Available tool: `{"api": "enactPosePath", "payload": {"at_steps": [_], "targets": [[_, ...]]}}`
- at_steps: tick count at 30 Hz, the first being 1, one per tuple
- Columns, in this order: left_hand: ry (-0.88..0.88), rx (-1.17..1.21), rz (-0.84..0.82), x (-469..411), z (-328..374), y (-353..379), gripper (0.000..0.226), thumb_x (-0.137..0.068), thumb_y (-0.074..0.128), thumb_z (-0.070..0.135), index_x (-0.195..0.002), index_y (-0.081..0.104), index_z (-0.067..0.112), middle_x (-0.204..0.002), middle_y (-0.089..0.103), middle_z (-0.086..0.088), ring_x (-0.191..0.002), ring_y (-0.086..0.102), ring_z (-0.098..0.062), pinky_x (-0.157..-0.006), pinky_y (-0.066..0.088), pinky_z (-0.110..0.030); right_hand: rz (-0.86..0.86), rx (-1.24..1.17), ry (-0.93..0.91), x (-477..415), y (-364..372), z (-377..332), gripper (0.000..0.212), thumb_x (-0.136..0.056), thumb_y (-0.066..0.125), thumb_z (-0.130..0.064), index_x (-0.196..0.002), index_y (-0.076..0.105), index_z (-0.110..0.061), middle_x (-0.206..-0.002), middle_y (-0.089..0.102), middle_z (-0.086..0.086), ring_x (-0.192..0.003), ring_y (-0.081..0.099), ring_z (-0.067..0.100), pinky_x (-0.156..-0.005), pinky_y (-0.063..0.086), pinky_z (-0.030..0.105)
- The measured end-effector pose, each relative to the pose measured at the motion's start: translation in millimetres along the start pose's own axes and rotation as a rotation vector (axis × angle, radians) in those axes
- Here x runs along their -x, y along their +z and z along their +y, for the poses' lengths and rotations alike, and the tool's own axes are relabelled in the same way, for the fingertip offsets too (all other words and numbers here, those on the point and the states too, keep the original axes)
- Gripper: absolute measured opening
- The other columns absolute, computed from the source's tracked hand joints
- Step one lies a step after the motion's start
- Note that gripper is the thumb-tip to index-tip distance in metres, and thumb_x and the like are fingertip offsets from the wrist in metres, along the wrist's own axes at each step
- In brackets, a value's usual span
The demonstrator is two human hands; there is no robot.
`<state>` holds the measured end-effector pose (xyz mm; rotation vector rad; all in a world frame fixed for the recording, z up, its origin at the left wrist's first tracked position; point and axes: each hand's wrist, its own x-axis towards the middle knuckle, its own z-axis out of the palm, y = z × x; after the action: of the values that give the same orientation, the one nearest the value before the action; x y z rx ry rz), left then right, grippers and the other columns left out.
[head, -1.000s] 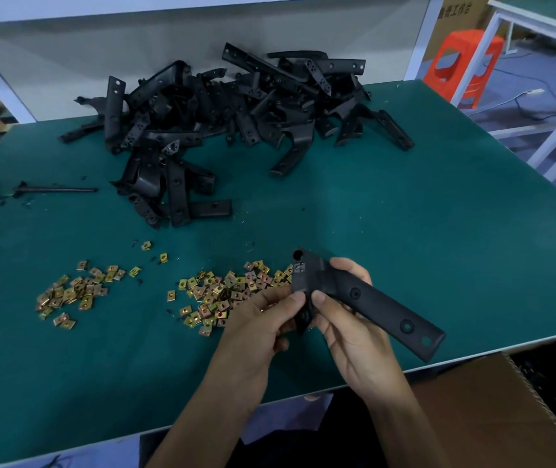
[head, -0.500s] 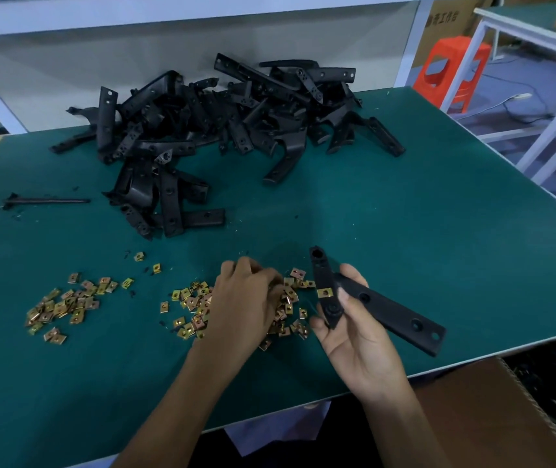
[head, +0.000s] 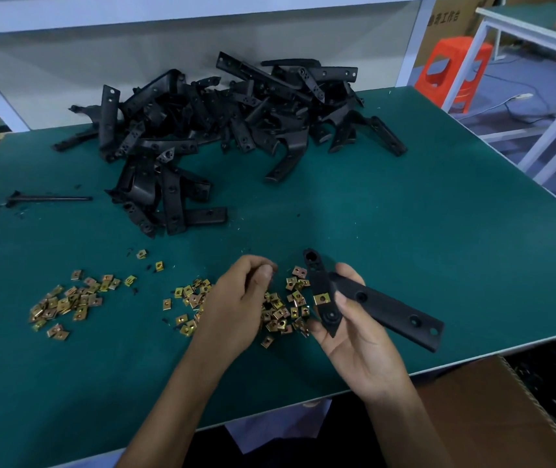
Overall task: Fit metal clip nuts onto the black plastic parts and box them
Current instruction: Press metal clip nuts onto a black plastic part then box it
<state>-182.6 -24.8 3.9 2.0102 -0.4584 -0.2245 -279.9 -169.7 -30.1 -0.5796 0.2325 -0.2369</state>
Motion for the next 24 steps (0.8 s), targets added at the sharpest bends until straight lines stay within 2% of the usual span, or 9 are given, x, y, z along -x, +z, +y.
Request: {"api": "enactPosePath", "payload": {"at_steps": [1, 3, 5, 7, 10, 12, 14, 19, 24], "targets": [[-0.021, 0.094, -0.023, 3, 3, 2, 0.018, -0.104, 0.044, 0.034, -0.097, 0.06, 0.038, -0.082, 0.064, 0.021, -0.069, 0.056, 0.002, -0.066, 0.045, -0.019, -0.003, 0.005, 0.004, 0, 0, 0, 0.034, -0.092, 0.054, -0.007, -0.113, 0.071, -0.029, -0.115, 0.072, 0.007, -0.088, 0.071, 0.017, -0.064, 0.056, 0.028], [-0.064, 0.239, -0.048, 8, 10, 8, 0.02, -0.105, 0.046, 0.029, -0.095, 0.061, 0.038, -0.071, 0.059, 0.014, -0.062, 0.051, -0.007, -0.061, 0.045, -0.026, -0.016, 0.011, 0.013, 1, 1, 0, 0.034, -0.093, 0.056, -0.006, -0.114, 0.07, -0.028, -0.119, 0.071, 0.008, -0.093, 0.071, 0.018, -0.066, 0.057, 0.029], [-0.114, 0.359, -0.057, 11, 16, 12, 0.021, -0.102, 0.054, 0.021, -0.092, 0.066, 0.035, -0.072, 0.061, 0.014, -0.066, 0.054, -0.005, -0.061, 0.047, -0.02, -0.028, 0.006, 0.019, 2, 2, 0, 0.034, -0.093, 0.053, -0.006, -0.117, 0.067, -0.027, -0.117, 0.072, 0.007, -0.093, 0.072, 0.016, -0.067, 0.058, 0.029], [-0.186, 0.537, -0.075, 13, 22, 14, 0.023, -0.097, 0.061, 0.01, -0.088, 0.073, 0.027, -0.081, 0.068, 0.008, -0.074, 0.06, -0.005, -0.064, 0.05, -0.016, -0.048, 0.002, 0.019, 3, 3, -1, 0.035, -0.091, 0.058, -0.007, -0.121, 0.061, -0.024, -0.115, 0.073, 0.006, -0.093, 0.072, 0.016, -0.069, 0.058, 0.029], [-0.267, 0.724, -0.077, 14, 26, 14, 0.024, -0.093, 0.065, 0.003, -0.089, 0.076, 0.024, -0.089, 0.073, -0.002, -0.081, 0.064, -0.013, -0.07, 0.054, -0.022, -0.064, -0.002, 0.031, 3, 2, -1, 0.035, -0.093, 0.054, -0.005, -0.119, 0.064, -0.025, -0.115, 0.074, 0.007, -0.094, 0.073, 0.017, -0.07, 0.059, 0.029], [-0.296, 0.773, -0.062, 13, 27, 15, 0.024, -0.092, 0.066, 0.003, -0.097, 0.077, 0.023, -0.092, 0.075, -0.005, -0.084, 0.067, -0.015, -0.076, 0.055, -0.028, -0.05, -0.002, 0.041, 3, 1, 0, 0.039, -0.094, 0.048, -0.003, -0.115, 0.069, -0.028, -0.115, 0.074, 0.007, -0.096, 0.073, 0.017, -0.071, 0.059, 0.03], [-0.324, 0.816, -0.055, 13, 28, 16, 0.023, -0.09, 0.066, 0.001, -0.097, 0.079, 0.019, -0.097, 0.075, -0.011, -0.086, 0.067, -0.019, -0.077, 0.054, -0.03, -0.04, 0.005, 0.04, 3, 0, 1, 0.04, -0.093, 0.048, -0.002, -0.115, 0.069, -0.028, -0.117, 0.074, 0.007, -0.099, 0.073, 0.018, -0.072, 0.059, 0.03], [-0.384, 0.892, -0.057, 13, 31, 16, 0.018, -0.086, 0.069, 0.0, -0.089, 0.079, 0.014, -0.092, 0.074, -0.011, -0.075, 0.065, -0.014, -0.062, 0.054, -0.02, -0.046, 0.038, 0.021, 0, 0, 1, 0.042, -0.08, 0.07, -0.011, -0.116, 0.071, -0.033, -0.126, 0.07, 0.009, -0.106, 0.069, 0.021, -0.085, 0.058, 0.034], [-0.457, 0.924, -0.042, 11, 34, 14, 0.022, -0.088, 0.066, 0.001, -0.08, 0.082, 0.015, -0.083, 0.075, -0.006, -0.065, 0.064, -0.009, -0.053, 0.05, -0.017, -0.066, 0.073, 0.016, 0, 0, 2, 0.049, -0.08, 0.07, -0.01, -0.124, 0.063, -0.031, -0.135, 0.064, 0.015, -0.117, 0.064, 0.028, -0.097, 0.053, 0.042]]}}
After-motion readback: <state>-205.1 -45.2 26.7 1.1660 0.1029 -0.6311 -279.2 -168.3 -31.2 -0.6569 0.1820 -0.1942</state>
